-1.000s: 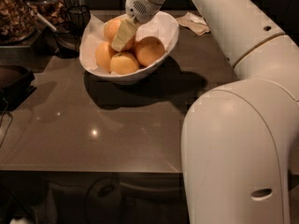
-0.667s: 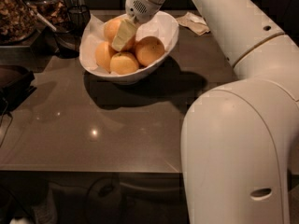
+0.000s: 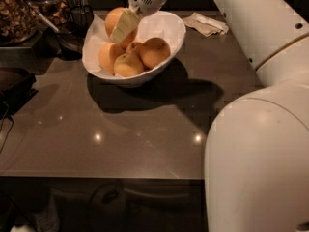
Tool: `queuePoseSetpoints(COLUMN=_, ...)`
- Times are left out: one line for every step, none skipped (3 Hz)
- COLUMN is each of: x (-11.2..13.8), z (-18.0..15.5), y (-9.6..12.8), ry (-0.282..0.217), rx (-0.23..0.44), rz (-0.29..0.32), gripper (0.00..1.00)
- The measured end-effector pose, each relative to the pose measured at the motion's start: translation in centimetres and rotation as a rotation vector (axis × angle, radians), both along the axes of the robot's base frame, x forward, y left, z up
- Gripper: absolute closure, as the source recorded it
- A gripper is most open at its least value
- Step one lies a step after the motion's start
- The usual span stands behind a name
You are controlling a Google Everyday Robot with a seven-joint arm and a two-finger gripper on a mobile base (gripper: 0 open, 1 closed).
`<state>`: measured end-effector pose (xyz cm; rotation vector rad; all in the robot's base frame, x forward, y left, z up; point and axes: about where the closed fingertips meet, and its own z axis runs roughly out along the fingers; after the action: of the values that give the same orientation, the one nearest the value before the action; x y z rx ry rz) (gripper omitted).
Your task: Pick orange from white bowl
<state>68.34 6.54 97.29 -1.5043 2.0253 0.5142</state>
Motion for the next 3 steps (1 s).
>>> queuePoseSetpoints(x=-1.1, z=2.2, y=0.4, ry=-0.035, rx=-0.013, rz=-0.023, gripper=1.00)
queuePoseSetpoints(x=-1.9, z=2.9, y=0.5, ry=-0.044, rx=-0.055, rz=-0.039, gripper=1.00)
queuePoseSetpoints(x=-2.3, z=3.1, y=0.6, ry=-0.039, rx=-0.071, rz=-0.049, gripper=1.00)
